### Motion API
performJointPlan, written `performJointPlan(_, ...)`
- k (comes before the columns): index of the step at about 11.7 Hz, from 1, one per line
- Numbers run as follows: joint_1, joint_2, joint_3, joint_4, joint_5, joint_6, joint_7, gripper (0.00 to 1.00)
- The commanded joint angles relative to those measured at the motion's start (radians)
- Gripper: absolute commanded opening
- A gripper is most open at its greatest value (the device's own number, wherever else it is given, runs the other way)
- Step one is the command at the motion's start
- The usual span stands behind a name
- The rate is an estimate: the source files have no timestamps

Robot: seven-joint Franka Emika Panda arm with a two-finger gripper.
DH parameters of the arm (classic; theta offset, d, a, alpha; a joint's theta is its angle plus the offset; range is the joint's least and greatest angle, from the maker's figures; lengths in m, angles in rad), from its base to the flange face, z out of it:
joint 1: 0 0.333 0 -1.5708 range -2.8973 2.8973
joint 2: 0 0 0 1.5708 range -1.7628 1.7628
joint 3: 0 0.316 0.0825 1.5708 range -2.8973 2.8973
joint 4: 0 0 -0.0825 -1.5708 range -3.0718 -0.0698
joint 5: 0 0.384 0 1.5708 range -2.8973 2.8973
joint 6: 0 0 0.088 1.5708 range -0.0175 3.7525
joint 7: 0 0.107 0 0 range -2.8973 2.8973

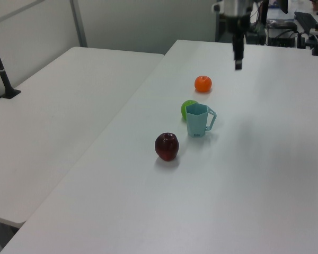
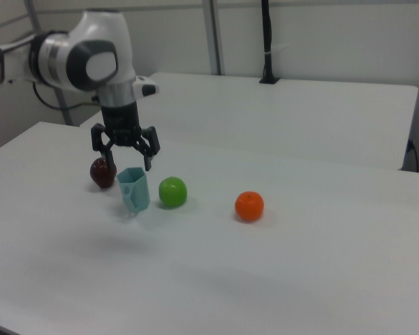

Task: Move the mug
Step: 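Move the open gripper over the teal mug and lower it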

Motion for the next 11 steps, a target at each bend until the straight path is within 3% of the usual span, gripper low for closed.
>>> performJointPlan(1,0.008,0.023,0.031,-0.089,0.007,0.157,-0.050,1.00)
performJointPlan(4,0.011,0.066,0.045,-0.098,0.008,0.208,-0.094,0.99)
performJointPlan(7,0.025,0.094,0.074,-0.150,-0.010,0.294,-0.093,0.91)
performJointPlan(11,0.059,0.149,0.074,-0.152,-0.033,0.344,-0.079,0.88)
